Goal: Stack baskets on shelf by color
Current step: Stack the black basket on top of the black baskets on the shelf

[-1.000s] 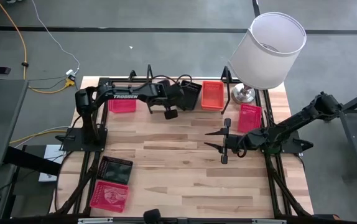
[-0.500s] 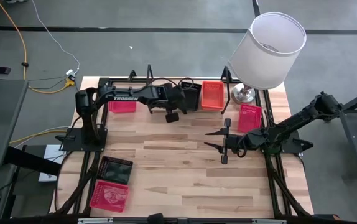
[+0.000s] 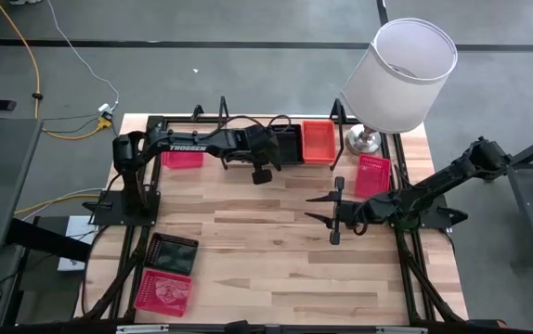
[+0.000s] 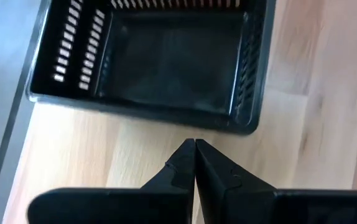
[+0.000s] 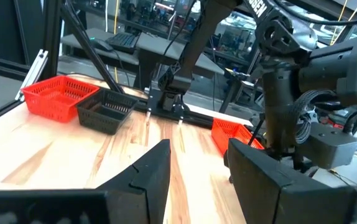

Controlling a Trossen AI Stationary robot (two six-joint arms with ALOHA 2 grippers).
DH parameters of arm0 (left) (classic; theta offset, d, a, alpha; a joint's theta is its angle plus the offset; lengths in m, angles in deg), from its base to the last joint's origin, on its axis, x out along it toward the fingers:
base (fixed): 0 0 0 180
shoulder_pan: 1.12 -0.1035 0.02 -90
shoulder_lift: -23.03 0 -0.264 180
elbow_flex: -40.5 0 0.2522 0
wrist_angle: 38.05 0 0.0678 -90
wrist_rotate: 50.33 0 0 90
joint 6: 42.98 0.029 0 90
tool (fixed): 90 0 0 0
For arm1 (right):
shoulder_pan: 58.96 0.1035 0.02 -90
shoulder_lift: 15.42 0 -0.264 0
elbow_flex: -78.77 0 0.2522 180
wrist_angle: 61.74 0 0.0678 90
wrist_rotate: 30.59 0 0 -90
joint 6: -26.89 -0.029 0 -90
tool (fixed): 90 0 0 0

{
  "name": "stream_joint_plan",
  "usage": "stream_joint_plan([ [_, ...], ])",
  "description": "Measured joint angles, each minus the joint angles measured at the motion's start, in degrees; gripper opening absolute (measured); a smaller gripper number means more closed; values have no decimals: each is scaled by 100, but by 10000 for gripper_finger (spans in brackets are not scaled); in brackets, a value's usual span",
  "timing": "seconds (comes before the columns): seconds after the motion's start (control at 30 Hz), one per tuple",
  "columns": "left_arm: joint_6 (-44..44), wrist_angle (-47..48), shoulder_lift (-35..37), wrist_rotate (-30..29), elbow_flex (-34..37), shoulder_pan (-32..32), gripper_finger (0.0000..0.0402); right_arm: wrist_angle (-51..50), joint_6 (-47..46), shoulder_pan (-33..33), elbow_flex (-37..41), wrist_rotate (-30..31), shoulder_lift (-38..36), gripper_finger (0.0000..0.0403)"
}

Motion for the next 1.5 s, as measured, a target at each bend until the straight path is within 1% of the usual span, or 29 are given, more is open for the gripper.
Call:
stream_joint_plan([
  [0.13,-1,342,292,-154,1,32,0,-28,7,0,0,2,0,149],
  [0.27,-122,761,830,-129,2,170,0,-29,4,2,0,47,2,149],
  [0.37,-329,1024,1387,-102,0,392,0,-29,0,0,0,50,2,149],
  [0.5,-606,921,2114,-8,87,934,0,-46,-114,1,0,50,2,149],
  [0.6,-658,379,2667,7,479,1527,0,-87,-136,1,0,52,2,149],
  [0.8,-792,-963,3594,24,1976,2682,0,-147,-245,0,0,54,2,149],
  [0.87,-921,-1028,3781,23,2422,3030,0,-161,-247,2,0,55,2,149],
  [0.93,-1179,-884,3851,24,2732,3341,0,-172,-245,0,0,55,2,149],
  [1.0,-1690,-459,3882,68,2915,3614,0,-171,-245,0,0,56,2,149],
  [1.1,-2673,221,3858,95,2973,3993,4,-167,-245,2,0,57,2,149],
  [1.2,-3395,954,3746,84,2982,4379,16,-179,-243,0,0,57,2,149],
  [1.27,-3818,1359,3698,73,2983,4637,30,-180,-245,2,0,57,2,149],
  [1.37,-4430,1708,3544,153,2983,5028,58,-198,-243,0,0,59,2,149],
  [1.5,-4801,1928,3240,241,2983,5669,105,-240,-243,0,0,59,2,149],
])
